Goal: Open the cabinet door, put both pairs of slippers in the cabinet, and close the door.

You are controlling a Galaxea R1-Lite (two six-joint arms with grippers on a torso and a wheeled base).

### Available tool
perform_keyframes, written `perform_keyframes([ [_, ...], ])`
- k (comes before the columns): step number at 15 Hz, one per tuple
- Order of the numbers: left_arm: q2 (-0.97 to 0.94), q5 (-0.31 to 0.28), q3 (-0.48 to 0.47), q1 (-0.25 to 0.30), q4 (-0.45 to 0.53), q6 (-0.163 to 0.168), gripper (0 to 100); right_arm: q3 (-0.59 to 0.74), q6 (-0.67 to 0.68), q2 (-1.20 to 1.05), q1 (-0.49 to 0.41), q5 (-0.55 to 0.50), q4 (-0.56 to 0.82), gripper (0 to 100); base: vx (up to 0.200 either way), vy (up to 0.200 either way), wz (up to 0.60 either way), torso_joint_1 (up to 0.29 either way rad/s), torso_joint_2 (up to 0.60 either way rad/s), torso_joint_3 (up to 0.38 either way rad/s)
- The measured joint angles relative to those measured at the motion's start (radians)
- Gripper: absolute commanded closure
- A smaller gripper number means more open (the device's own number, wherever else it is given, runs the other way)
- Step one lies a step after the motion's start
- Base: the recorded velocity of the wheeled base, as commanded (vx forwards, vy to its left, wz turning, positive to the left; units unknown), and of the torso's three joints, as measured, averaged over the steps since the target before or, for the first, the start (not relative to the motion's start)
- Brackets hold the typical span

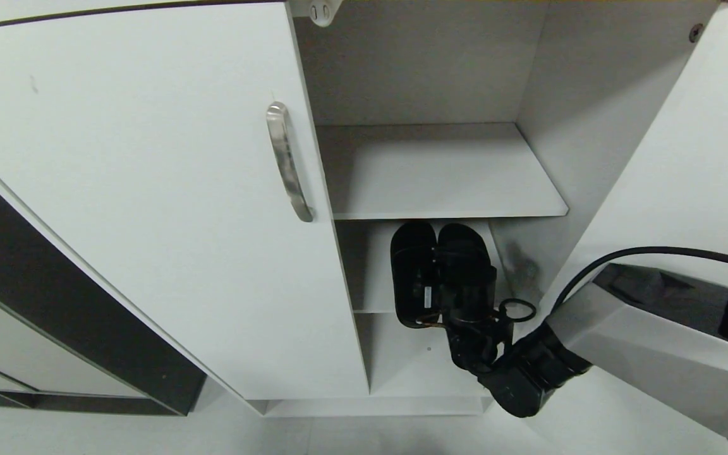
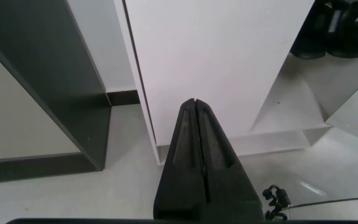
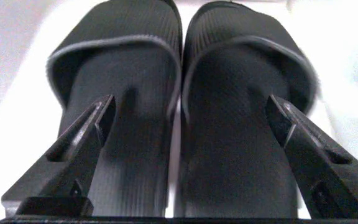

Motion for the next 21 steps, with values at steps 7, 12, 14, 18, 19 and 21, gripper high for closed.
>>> perform_keyframes([
  [7,0.0,-0.001,0.0,0.0,0.0,0.0,100,0.344,0.005,-0.197,0.108,-0.014,-0.112,0,-0.114,0.0,0.0,0.001,0.0,0.002],
  [12,0.0,0.0,0.0,0.0,0.0,0.0,100,0.36,0.003,-0.222,0.124,-0.014,-0.126,0,-0.16,0.0,0.0,0.001,0.0,0.001],
  [14,0.0,0.0,0.0,0.0,0.0,0.0,100,0.364,0.003,-0.225,0.126,-0.013,-0.129,0,0.0,0.0,0.0,0.0,0.0,0.0],
  [18,0.0,-0.001,0.0,0.0,0.0,0.001,100,0.364,0.003,-0.227,0.127,-0.013,-0.131,0,0.0,0.0,0.0,0.0,0.0,0.0],
  [19,0.0,-0.001,0.0,0.0,0.0,0.001,100,0.367,0.003,-0.227,0.127,-0.013,-0.131,0,0.0,0.0,0.0,0.0,0.0,0.0],
  [21,0.0,-0.001,0.0,0.0,0.0,0.001,100,0.369,0.003,-0.227,0.127,-0.014,-0.134,0,0.0,0.0,0.0,0.0,0.0,0.0],
])
